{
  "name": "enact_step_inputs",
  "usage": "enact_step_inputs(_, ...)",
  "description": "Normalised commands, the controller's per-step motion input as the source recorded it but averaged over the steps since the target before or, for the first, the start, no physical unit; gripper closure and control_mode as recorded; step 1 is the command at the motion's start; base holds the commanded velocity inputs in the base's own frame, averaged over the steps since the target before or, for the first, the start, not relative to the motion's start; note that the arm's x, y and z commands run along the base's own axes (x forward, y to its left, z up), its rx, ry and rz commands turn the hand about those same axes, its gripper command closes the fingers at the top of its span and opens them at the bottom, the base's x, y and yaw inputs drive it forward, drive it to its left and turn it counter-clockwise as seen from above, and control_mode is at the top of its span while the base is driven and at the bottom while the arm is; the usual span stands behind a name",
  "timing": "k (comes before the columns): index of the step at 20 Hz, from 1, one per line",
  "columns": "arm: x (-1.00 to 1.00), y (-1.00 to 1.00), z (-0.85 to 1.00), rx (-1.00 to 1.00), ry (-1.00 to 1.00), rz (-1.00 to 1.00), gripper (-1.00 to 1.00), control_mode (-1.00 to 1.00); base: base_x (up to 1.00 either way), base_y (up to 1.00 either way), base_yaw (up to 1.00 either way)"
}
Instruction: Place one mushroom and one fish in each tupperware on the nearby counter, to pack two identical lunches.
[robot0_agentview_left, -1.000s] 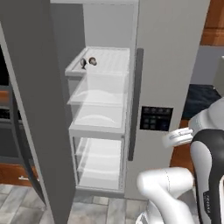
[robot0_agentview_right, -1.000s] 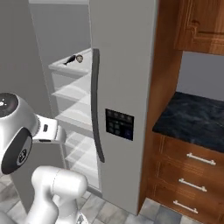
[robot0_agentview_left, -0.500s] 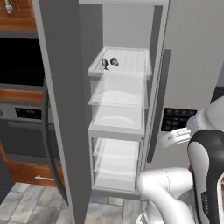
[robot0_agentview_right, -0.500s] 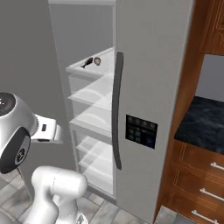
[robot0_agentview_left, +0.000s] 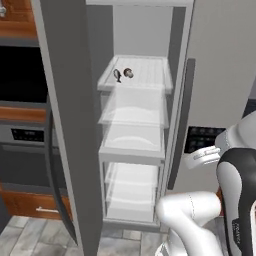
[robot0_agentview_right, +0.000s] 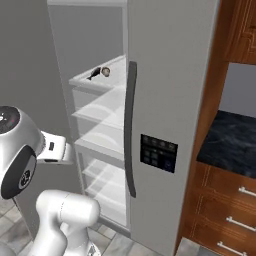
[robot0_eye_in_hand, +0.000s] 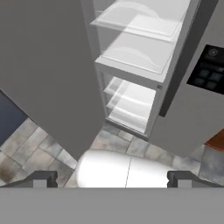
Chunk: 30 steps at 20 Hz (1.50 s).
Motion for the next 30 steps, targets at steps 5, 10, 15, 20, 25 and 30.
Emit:
enact_step_inputs(5, 0.0, 0.0, 0.0, 0.0, 0.0, 0.0, -1.0, 1.0, 0.1, 0.45, -0.11)
enact_step_inputs(10, 0.0, 0.0, 0.0, 0.0, 0.0, 0.0, -1.0, 1.0, 0.02, 0.33, -0.11)
enact_step_inputs(15, 0.0, 0.0, 0.0, 0.0, 0.0, 0.0, -1.0, 1.0, 0.05, 0.0, -0.12)
enact_step_inputs(20, 0.0, 0.0, 0.0, 0.0, 0.0, 0.0, -1.0, 1.0, 0.31, 0.16, -0.12)
enact_step_inputs(25, 0.0, 0.0, 0.0, 0.0, 0.0, 0.0, -1.0, 1.0, 0.44, 0.19, -0.12)
enact_step_inputs(30, 0.0, 0.0, 0.0, 0.0, 0.0, 0.0, -1.0, 1.0, 0.44, 0.4, -0.12)
